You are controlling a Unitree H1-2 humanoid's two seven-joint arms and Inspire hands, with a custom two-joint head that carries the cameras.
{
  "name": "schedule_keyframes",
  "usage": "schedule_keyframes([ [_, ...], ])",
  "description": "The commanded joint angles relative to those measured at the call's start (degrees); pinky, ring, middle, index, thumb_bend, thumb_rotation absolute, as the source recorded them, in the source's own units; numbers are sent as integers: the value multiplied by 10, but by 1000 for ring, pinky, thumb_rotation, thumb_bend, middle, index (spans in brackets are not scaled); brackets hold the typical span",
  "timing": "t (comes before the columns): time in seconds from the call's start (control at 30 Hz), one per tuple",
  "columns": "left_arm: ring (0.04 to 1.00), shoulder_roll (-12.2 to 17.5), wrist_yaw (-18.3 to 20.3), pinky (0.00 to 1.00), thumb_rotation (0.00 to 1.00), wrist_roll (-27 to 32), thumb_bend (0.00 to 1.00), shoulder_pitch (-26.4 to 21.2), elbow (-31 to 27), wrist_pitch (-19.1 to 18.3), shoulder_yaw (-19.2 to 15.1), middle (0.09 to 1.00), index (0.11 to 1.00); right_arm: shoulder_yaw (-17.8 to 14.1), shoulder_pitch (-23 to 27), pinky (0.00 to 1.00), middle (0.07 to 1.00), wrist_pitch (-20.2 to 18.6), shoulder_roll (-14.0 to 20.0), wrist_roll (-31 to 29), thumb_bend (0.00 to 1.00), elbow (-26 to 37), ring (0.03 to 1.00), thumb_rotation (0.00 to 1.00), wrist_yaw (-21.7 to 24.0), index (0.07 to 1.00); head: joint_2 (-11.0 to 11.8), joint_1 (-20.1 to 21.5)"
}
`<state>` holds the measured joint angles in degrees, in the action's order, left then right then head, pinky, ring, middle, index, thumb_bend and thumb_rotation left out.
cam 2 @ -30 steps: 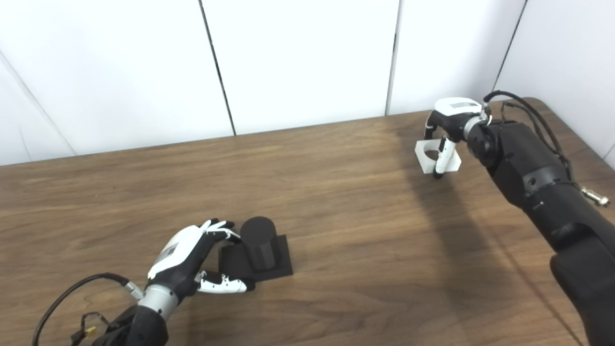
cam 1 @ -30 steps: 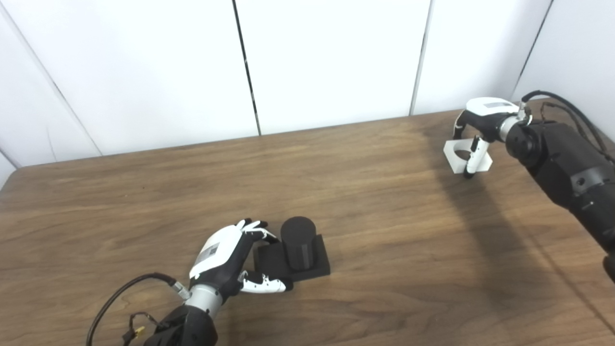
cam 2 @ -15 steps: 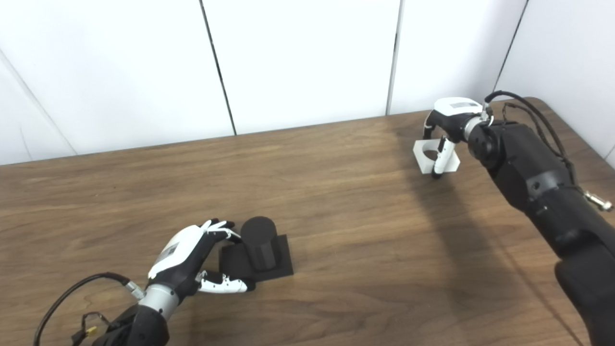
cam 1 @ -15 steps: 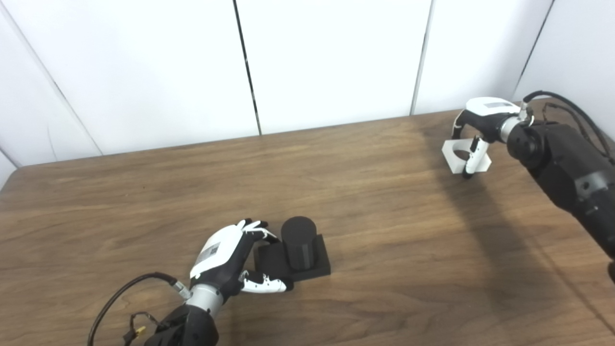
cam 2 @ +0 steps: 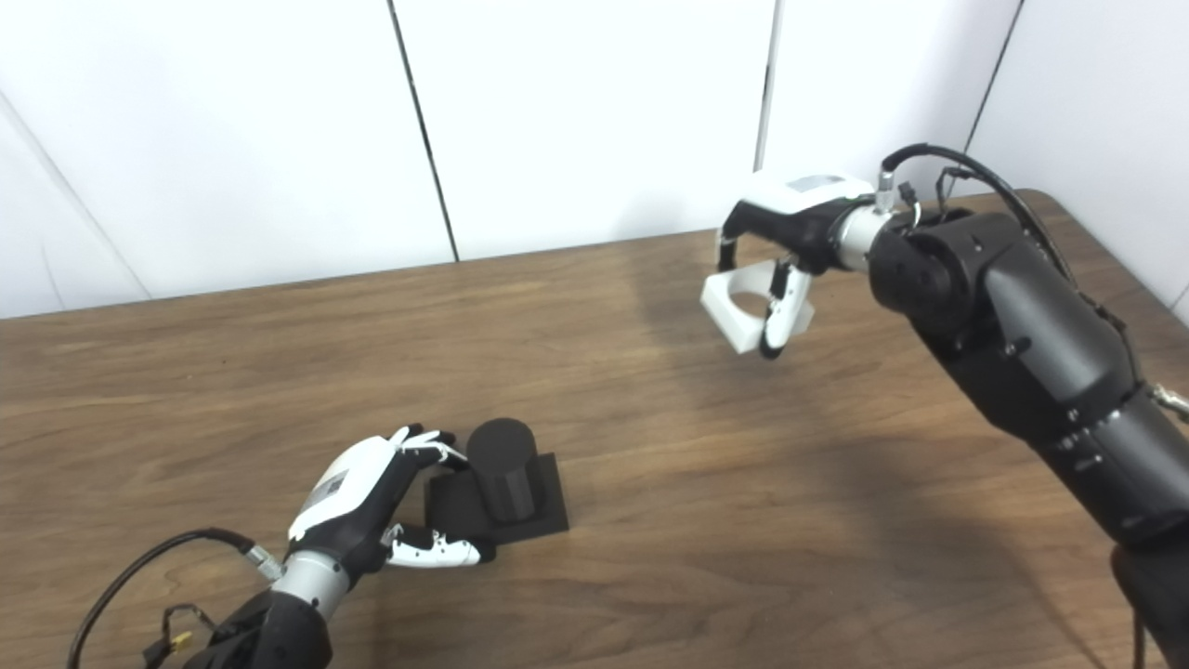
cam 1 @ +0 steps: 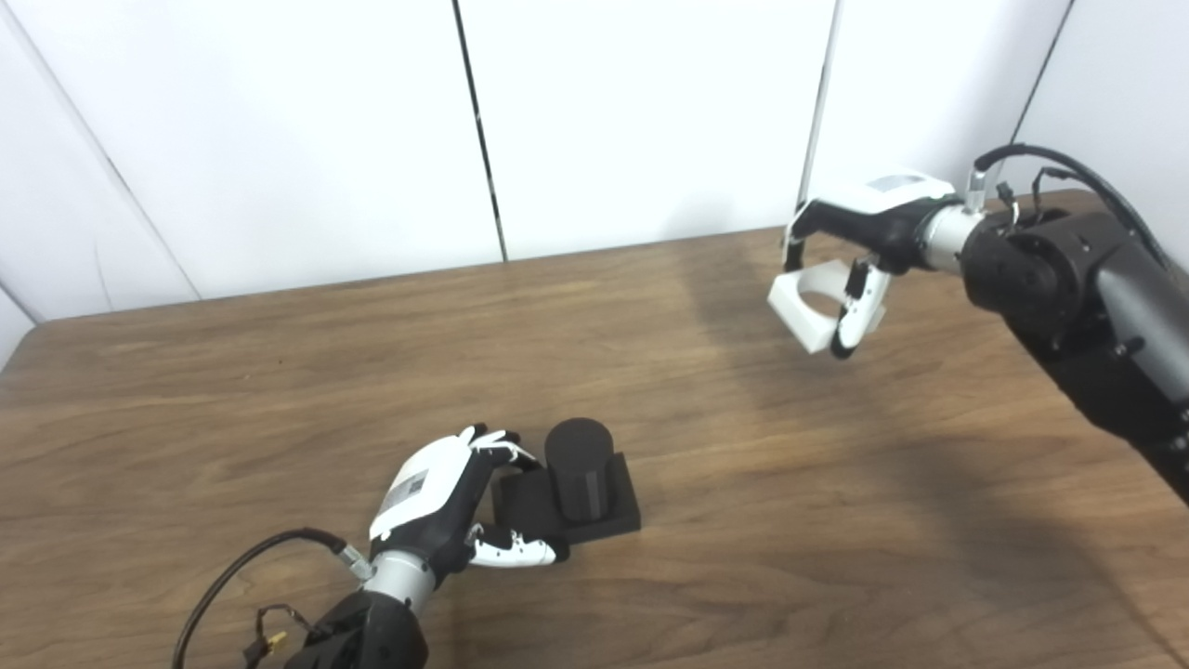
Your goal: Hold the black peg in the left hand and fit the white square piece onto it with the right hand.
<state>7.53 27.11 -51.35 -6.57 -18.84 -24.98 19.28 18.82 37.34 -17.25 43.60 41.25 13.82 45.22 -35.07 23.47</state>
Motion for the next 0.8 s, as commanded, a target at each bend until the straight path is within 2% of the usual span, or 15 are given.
schedule_keyframes([
  [0.0, 1000, 11, 14, 1000, 58, -24, 520, 24, 27, -17, 12, 910, 484, -1, 28, 1000, 807, -4, -2, 7, 523, 43, 945, 134, 19, 486, -1, 0],
  [0.1, 1000, 15, 13, 1000, 59, -24, 520, 26, 21, -16, 18, 906, 485, 19, 47, 1000, 813, -11, -31, 13, 523, 86, 955, 133, 63, 485, 0, -16],
  [0.37, 1000, 10, 21, 1000, 59, -34, 519, 31, 9, -18, 18, 901, 485, 59, 85, 1000, 805, 8, -99, 13, 524, 133, 953, 135, 126, 483, -9, -29],
  [0.57, 1000, 2, 23, 1000, 60, -46, 518, 34, 4, -19, 19, 902, 485, 76, 98, 1000, 794, 19, -136, 16, 524, 149, 953, 136, 141, 484, -13, -34],
  [0.77, 1000, -7, 27, 1000, 60, -57, 519, 34, 4, -18, 19, 902, 485, 65, 104, 1000, 793, 33, -156, 2, 523, 151, 963, 132, 136, 484, -16, -42],
])
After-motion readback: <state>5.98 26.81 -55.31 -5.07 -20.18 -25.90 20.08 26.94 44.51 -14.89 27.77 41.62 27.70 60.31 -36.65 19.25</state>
